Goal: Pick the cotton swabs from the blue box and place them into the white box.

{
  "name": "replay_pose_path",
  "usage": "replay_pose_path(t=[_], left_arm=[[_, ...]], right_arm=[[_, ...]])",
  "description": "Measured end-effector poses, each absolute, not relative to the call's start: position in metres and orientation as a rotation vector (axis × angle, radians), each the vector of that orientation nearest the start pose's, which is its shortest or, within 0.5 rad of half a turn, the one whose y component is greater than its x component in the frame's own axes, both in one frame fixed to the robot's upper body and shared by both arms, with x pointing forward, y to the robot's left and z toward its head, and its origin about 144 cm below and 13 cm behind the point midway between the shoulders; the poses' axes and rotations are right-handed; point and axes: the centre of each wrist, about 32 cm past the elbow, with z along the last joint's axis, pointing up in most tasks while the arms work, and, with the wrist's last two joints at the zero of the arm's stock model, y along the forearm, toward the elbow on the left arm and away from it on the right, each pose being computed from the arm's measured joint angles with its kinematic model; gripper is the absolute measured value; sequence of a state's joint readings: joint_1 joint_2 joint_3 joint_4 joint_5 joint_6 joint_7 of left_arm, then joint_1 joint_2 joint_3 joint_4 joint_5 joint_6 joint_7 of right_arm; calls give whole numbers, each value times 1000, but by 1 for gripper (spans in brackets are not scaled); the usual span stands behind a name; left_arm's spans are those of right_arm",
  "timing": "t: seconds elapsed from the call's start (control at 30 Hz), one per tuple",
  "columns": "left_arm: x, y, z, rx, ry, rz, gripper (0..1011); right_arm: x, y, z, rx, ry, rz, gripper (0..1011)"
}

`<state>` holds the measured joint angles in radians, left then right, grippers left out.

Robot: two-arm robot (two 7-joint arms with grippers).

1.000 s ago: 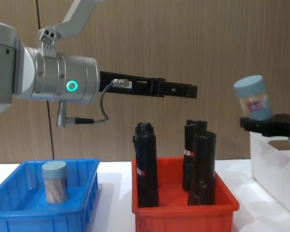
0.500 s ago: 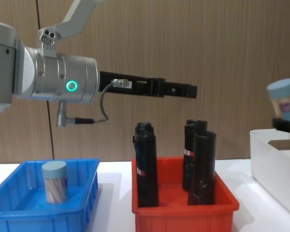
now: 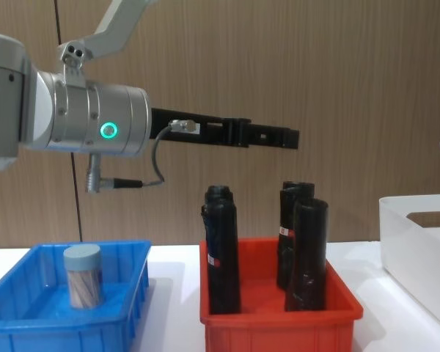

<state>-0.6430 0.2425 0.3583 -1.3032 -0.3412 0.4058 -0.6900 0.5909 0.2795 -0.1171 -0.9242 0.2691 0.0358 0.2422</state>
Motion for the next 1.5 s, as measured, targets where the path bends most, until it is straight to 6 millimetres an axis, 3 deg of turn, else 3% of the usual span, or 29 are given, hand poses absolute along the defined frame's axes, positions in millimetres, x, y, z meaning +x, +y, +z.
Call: replay_pose_path(t=[0.47,1.5], left_arm=[[606,212,1295,134,71,626,1004],[606,212,1295,134,71,626,1004]], right_arm=[[612,-340,1184,-88,86,-1424,997],[608,-344,1182,-65,76,-1423,1001]])
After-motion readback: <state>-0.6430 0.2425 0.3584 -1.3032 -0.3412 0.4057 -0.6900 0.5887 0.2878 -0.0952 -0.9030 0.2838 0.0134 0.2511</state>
